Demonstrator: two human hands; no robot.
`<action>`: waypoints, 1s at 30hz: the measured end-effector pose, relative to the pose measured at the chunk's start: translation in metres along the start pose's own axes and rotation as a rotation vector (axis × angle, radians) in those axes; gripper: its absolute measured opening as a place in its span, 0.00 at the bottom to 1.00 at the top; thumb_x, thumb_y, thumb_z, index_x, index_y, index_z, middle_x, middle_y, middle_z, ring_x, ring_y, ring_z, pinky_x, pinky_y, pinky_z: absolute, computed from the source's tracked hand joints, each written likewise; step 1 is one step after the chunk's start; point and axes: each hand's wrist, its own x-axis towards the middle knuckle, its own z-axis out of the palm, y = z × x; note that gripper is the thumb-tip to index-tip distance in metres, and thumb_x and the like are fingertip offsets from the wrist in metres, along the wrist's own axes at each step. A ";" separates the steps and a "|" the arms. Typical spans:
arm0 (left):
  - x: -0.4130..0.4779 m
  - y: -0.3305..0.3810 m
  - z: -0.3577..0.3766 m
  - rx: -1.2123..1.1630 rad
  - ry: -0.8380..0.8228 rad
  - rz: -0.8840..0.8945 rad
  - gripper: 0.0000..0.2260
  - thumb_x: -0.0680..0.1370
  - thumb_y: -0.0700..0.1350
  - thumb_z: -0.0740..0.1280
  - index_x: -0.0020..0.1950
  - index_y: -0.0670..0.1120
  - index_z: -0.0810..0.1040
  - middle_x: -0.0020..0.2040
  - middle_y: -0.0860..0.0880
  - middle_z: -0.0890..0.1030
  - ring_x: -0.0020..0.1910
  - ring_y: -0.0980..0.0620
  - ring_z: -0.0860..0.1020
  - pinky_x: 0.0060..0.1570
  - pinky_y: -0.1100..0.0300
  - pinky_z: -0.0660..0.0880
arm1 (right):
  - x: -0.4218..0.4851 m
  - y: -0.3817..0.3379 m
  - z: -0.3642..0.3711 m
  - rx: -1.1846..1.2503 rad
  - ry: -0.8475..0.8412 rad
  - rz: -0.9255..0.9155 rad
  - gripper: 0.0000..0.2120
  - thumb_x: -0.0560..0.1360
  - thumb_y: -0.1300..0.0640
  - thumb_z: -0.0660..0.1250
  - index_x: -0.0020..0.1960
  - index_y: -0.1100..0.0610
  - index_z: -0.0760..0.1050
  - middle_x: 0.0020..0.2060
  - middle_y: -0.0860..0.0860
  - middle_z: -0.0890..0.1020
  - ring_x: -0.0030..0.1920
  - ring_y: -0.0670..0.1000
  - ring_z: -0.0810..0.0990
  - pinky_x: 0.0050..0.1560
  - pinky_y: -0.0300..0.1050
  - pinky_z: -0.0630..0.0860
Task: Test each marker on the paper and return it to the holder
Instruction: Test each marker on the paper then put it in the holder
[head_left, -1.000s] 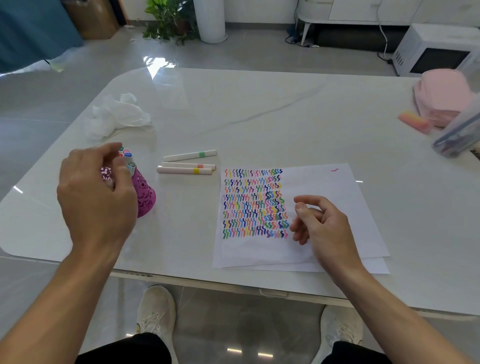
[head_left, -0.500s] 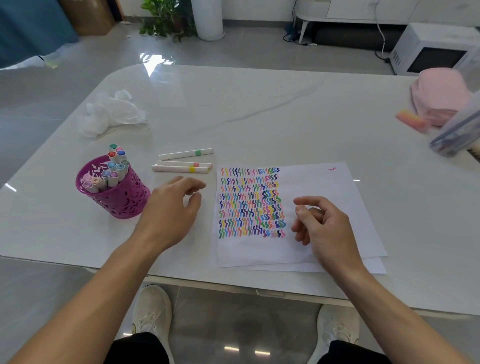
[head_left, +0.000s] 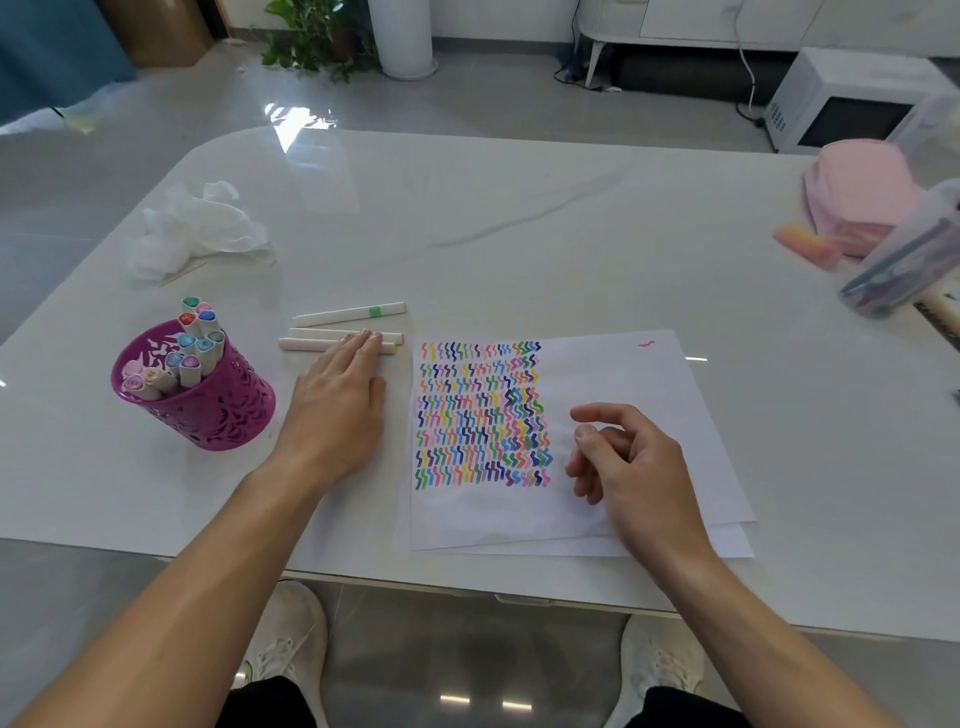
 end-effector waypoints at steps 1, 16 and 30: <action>0.000 0.000 0.001 0.016 0.028 0.015 0.22 0.83 0.41 0.57 0.78 0.44 0.64 0.77 0.46 0.67 0.76 0.45 0.62 0.74 0.48 0.60 | 0.000 0.000 -0.001 -0.001 -0.001 0.002 0.07 0.83 0.60 0.65 0.55 0.51 0.80 0.32 0.52 0.84 0.30 0.48 0.79 0.35 0.43 0.76; -0.014 0.011 -0.014 -0.021 0.241 0.109 0.06 0.79 0.42 0.70 0.54 0.46 0.85 0.51 0.50 0.82 0.57 0.45 0.76 0.51 0.51 0.75 | -0.001 -0.005 0.000 0.015 0.000 -0.004 0.07 0.83 0.60 0.64 0.55 0.52 0.80 0.32 0.52 0.84 0.30 0.48 0.79 0.34 0.42 0.77; -0.044 0.076 -0.039 -0.900 -0.020 0.174 0.11 0.81 0.37 0.66 0.61 0.48 0.80 0.47 0.49 0.86 0.51 0.52 0.84 0.54 0.54 0.81 | -0.010 -0.018 0.008 -0.093 -0.128 -0.197 0.04 0.80 0.50 0.69 0.53 0.47 0.82 0.46 0.42 0.86 0.49 0.45 0.85 0.51 0.40 0.81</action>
